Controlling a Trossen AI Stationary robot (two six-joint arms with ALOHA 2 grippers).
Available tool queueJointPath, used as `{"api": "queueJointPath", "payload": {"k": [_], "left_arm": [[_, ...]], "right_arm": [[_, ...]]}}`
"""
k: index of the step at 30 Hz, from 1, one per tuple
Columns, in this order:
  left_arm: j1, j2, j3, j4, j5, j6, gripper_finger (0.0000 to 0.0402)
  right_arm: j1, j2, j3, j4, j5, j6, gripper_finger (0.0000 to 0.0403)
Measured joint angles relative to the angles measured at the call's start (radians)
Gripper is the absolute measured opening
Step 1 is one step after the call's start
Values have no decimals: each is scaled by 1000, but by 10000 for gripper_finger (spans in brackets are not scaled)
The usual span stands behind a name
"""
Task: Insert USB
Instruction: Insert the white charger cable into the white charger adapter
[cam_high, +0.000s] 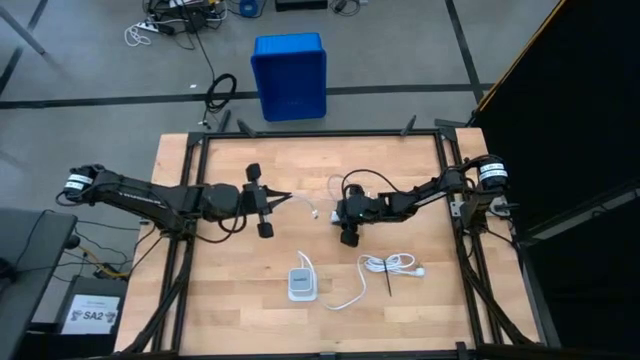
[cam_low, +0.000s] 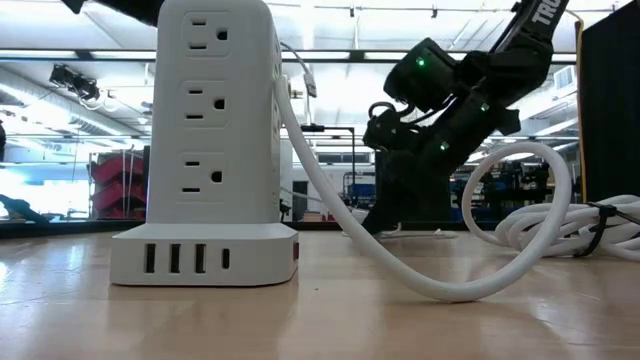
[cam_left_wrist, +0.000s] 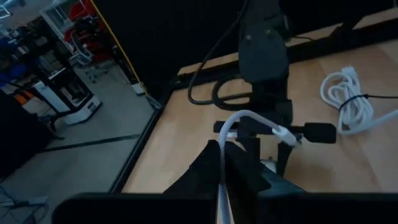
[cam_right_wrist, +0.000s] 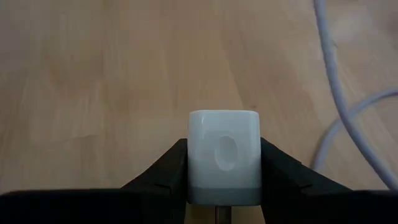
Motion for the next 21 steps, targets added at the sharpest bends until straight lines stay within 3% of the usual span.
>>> {"api": "queueJointPath", "payload": {"k": [3,8,12,17,21], "left_arm": [[0,0,0,-9,0,-11,0],[0,0,0,-23,1,-13,0],[0,0,0,-50,3,-15,0],[0,0,0,-56,16,-21,0],[0,0,0,-57,38,-20,0]], "right_arm": [[8,0,0,15,-17,0,124],[30,-1,0,40,-23,-7,246],[41,-26,13,39,-24,-7,305],[57,-76,36,70,-40,-8,312],[65,-85,36,231,-86,-8,293]]}}
